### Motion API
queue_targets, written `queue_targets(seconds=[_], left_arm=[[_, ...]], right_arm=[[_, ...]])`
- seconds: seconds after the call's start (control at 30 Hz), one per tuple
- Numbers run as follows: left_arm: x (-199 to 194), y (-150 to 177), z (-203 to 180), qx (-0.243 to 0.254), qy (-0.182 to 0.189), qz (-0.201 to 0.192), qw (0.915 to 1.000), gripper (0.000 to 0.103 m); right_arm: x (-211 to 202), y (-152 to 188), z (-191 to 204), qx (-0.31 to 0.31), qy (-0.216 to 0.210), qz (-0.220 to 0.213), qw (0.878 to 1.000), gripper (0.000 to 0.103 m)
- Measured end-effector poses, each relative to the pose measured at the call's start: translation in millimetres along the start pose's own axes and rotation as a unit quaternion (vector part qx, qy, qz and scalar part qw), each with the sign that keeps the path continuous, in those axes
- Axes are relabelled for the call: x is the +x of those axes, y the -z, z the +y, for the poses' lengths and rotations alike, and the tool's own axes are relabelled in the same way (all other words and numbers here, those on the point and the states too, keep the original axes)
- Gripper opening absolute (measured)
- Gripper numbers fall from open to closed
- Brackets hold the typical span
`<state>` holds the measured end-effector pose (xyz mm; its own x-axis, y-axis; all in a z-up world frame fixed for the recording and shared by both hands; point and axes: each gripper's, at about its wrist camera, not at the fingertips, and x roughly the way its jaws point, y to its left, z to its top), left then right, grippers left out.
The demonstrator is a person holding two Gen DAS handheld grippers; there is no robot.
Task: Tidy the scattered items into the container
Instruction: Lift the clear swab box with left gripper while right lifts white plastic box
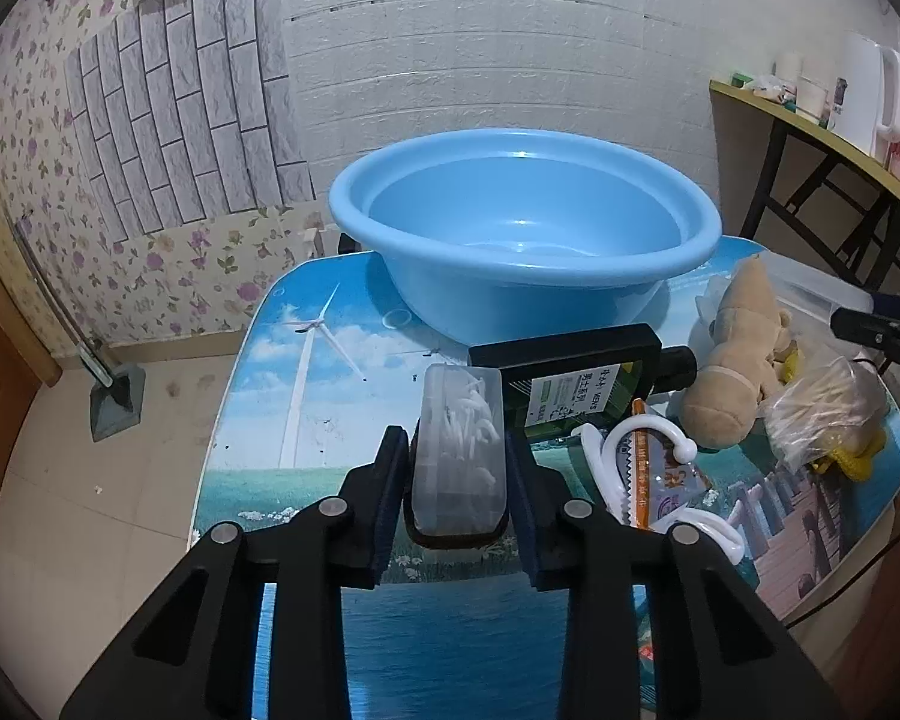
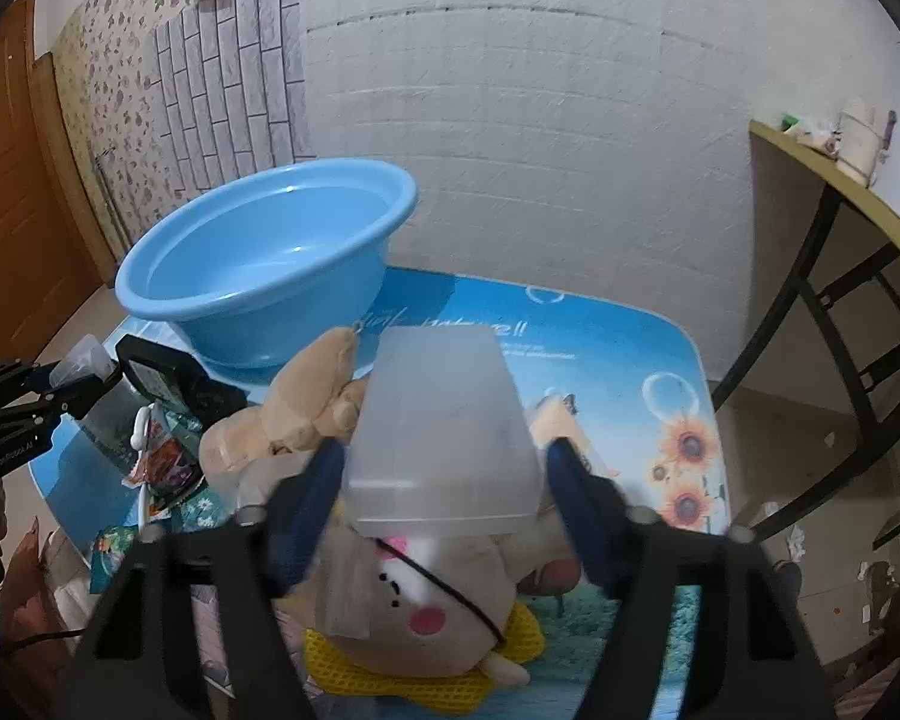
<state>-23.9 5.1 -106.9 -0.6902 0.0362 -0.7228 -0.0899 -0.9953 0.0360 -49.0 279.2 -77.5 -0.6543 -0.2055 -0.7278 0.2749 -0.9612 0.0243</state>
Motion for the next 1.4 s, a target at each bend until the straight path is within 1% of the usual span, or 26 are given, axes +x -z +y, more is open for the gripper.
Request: queue_targets(seconds=[0.07, 0.23, 0.53, 0.83, 0.9, 0.97, 1.03, 1.1, 1.13, 1.2, 1.4], left_arm=[[-0.2, -0.3, 3.1, -0.002, 0.000, -0.001, 1.0000, 0.027], [-1.7, 0.3, 4.7, -0.002, -0.002, -0.003, 1.0000, 0.025], [-2.2, 1.4, 5.3, -0.003, -0.001, -0.003, 1.0000, 0.025], [-1.1, 2.1, 4.1, -0.003, -0.002, -0.001, 1.0000, 0.028], [0.0, 2.3, 4.7, -0.004, 0.000, 0.001, 1.0000, 0.030], [1.9, 3.2, 5.6, -0.009, 0.003, 0.004, 0.9999, 0.041], [3.6, 4.3, 6.0, -0.013, 0.007, 0.004, 0.9999, 0.042], [5.4, 5.1, 4.7, -0.009, 0.014, 0.003, 0.9999, 0.040], [4.9, 5.2, 4.2, -0.006, 0.016, -0.001, 0.9999, 0.031], [2.3, 4.7, 3.5, -0.001, 0.015, -0.006, 0.9999, 0.030], [-7.2, 0.0, 11.2, -0.018, 0.015, -0.019, 0.9995, 0.030]], right_arm=[[-1.0, 0.5, 0.4, -0.003, 0.000, -0.001, 1.000, 0.061], [-4.4, 1.8, 2.0, -0.006, 0.003, -0.003, 1.000, 0.061], [-6.0, 2.8, 2.1, -0.006, 0.004, -0.003, 1.000, 0.061], [-7.0, 4.1, 2.2, -0.002, 0.003, -0.001, 1.000, 0.061], [-7.5, 3.8, 3.0, -0.002, 0.003, -0.001, 1.000, 0.061], [-7.4, 3.7, 2.9, -0.002, 0.003, -0.001, 1.000, 0.061], [-8.0, 3.7, 3.0, -0.002, 0.003, -0.002, 1.000, 0.061], [-8.6, 4.0, 2.7, 0.000, 0.003, -0.004, 1.000, 0.061], [-9.2, 4.3, 2.6, 0.002, 0.002, -0.007, 1.000, 0.061], [-11.2, 4.0, 1.4, 0.005, 0.001, -0.013, 1.000, 0.060], [-23.8, -0.7, 1.3, 0.009, 0.008, -0.037, 0.999, 0.060]])
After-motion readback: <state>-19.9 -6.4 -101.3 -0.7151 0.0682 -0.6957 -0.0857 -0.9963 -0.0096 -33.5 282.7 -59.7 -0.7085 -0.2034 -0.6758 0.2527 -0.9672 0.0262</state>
